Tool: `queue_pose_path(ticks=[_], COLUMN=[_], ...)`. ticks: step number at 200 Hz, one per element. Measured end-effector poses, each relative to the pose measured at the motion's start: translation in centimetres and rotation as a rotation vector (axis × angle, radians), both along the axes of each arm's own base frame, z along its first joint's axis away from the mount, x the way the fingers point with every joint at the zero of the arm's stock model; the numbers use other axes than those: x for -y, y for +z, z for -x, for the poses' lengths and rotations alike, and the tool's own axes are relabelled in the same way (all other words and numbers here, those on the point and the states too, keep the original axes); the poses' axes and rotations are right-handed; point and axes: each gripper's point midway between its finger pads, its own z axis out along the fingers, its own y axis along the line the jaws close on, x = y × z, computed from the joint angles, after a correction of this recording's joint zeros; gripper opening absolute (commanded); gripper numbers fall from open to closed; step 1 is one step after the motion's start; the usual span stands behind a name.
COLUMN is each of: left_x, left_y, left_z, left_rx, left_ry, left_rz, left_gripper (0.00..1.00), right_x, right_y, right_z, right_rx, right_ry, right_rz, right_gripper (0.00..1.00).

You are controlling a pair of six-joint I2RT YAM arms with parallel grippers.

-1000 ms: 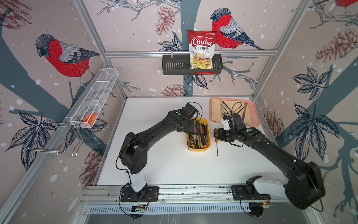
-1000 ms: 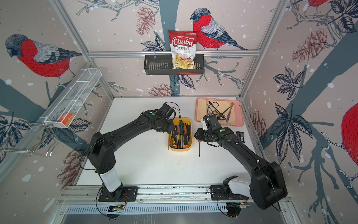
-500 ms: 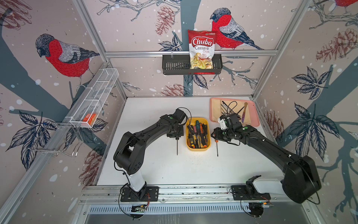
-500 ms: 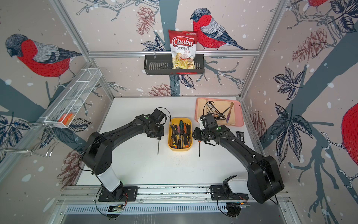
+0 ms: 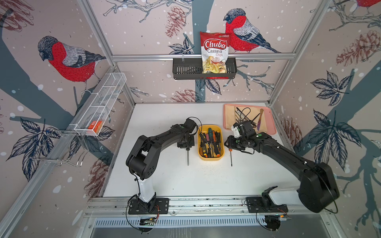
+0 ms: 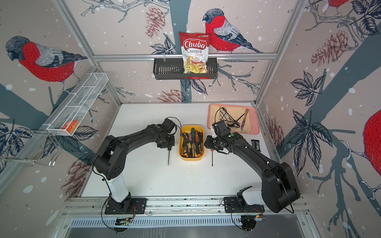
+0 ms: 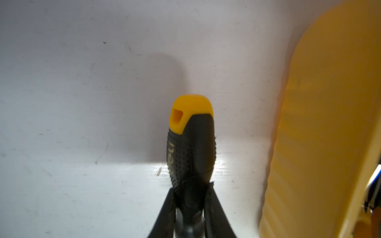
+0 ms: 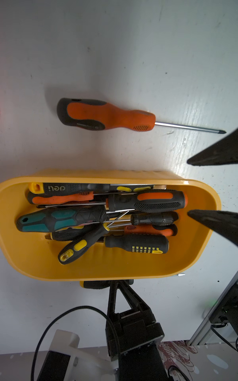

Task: Take out the screwdriver from the storage box
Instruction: Place the screwdriver at the center of the board.

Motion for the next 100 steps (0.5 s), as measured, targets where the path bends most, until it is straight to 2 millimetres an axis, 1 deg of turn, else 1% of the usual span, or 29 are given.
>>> queue_pose_path(ticks=[17, 47, 71, 100], left_x=[0.0, 0.1, 0.1, 0.3], left_y=[-0.4, -0.7, -1.1, -1.2], left_z=[-0.1, -0.3, -0.1, -0.2], left_rx=[-0.003, 0.002, -0.004, -0.003], left_ry=[0.002, 0.002, 0.003, 0.006], left_rz=[-0.002, 0.002, 0.003, 0.017], left_gripper=[0.05, 0.09, 0.16, 0.27], right_x=[0.0, -0.1, -0.2, -0.3], right_y=[-0.1, 0.0, -0.1, -0.2], right_z=[-0.1, -0.3, -0.5, -0.5], right_rx=[-0.003, -0.001, -0.002, -0.004], right_ry=[0.0, -0.001, -0.001, 0.0], right_rz=[0.002, 0.003, 0.005, 0.006], right_gripper=[0.37, 0.37, 0.37, 0.38])
